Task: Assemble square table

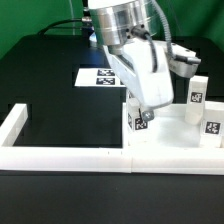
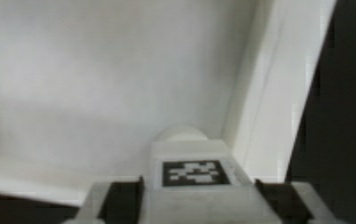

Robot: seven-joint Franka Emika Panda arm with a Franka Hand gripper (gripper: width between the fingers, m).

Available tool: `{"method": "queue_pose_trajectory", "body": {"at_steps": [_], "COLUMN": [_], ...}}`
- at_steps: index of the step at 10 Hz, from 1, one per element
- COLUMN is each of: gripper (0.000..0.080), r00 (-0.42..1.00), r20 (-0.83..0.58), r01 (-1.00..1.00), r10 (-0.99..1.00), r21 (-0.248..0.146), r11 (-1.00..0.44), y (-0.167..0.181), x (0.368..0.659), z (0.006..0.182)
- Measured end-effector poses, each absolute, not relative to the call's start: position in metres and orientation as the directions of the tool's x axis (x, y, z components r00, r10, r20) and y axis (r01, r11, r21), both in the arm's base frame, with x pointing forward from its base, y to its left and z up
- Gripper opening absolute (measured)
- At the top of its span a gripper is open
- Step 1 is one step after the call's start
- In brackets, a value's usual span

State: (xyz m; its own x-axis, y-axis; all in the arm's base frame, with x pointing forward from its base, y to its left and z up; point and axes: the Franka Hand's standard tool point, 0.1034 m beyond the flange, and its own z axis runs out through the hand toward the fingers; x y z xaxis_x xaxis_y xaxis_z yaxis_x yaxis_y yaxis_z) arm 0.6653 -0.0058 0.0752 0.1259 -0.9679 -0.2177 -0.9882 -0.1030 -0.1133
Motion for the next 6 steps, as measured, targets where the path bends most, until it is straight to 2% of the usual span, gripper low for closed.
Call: {"method": "queue_pose_trajectory", "body": {"at_steps": [1,2,3,4,5,6], "gripper": [0.0291,0.0303,0.0303,0.0484,0.0595,0.0636], "r00": [0.077,0.093,0.197,0.360,0.536,0.739], "r20": [-0.230,-0.228,-0.211,-0.183,-0.159,-0.138], "r01": [-0.993,-0.992,-0.976,-0.930,-0.843,-0.674], "r10": [-0.970,-0.969,-0.957,-0.915,-0.829,-0.660], "r21": [-0.107,-0.110,-0.129,-0.151,-0.161,-0.177], "r11": [-0.054,-0.069,-0.173,-0.336,-0.514,-0.717], "y": [-0.0063,-0.0058,-0.0059,-0.0042,-0.0022,-0.0016], "x": [0.6656,0.6655,0.6649,0.6634,0.6619,0.6616], "z": [0.0754,0.0751,0.0745,0.0732,0.0717,0.0743]}}
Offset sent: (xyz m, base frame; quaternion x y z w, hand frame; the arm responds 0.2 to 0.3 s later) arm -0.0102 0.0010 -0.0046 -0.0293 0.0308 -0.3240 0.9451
